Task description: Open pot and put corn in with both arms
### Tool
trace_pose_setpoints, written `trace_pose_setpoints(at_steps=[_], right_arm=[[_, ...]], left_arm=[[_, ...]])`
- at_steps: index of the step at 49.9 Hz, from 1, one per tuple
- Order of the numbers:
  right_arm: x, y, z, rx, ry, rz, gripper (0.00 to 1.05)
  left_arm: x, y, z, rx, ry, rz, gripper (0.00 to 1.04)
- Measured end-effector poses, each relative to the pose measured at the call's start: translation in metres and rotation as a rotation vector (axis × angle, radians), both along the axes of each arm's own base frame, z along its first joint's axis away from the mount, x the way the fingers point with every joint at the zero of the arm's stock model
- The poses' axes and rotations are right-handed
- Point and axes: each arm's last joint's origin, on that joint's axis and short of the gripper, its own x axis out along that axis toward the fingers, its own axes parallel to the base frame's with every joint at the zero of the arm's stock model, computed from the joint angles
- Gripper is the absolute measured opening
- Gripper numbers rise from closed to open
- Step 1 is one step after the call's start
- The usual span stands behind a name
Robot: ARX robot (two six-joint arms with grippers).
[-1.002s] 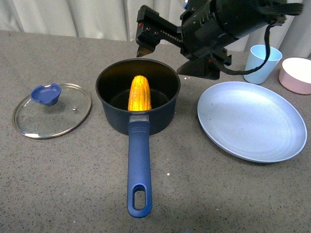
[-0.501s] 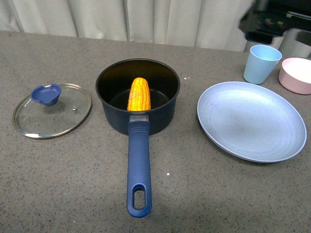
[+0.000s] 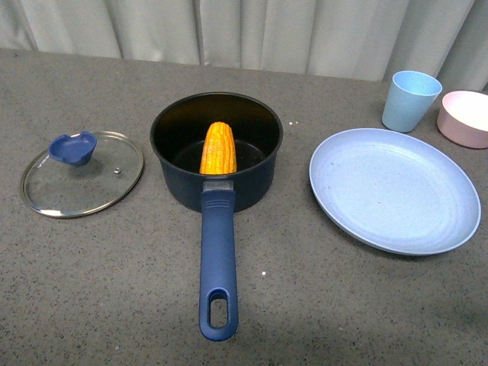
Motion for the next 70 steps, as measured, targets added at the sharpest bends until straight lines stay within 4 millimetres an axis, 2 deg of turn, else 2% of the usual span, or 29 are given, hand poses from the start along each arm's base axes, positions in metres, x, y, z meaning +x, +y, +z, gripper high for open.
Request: trace_pose_setpoints(at_steps=[4, 10, 16, 21, 41, 53, 70], right_arm=[[-0.009, -0.002, 0.000, -0.001, -0.007, 0.012, 0.96], [-0.010, -0.002, 0.001, 0.004, -0.034, 0.026, 0.94], [-0.014, -0.009, -0.008, 0.028, -0.196, 0.156, 0.77], [-0.019, -0.017, -0.003, 0.025, -0.285, 0.166, 0.61], [-0.032, -0.038, 0.003, 0.003, -0.312, 0.162, 0.01], [-0.039, -0.053, 0.004, 0.003, -0.318, 0.153, 0.01], [-0.046, -0.053, 0.004, 0.003, -0.317, 0.156, 0.01]], left_arm=[[0.000, 0.000, 0.000, 0.000, 0.000, 0.000, 0.98], [0.000, 0.000, 0.000, 0.000, 0.000, 0.000, 0.98], [0.000, 0.000, 0.000, 0.000, 0.000, -0.001, 0.98], [0.000, 0.000, 0.000, 0.000, 0.001, 0.001, 0.98], [0.000, 0.000, 0.000, 0.000, 0.001, 0.000, 0.98], [0.000, 0.000, 0.000, 0.000, 0.001, 0.000, 0.98], [0.000, 0.000, 0.000, 0.000, 0.001, 0.000, 0.98]])
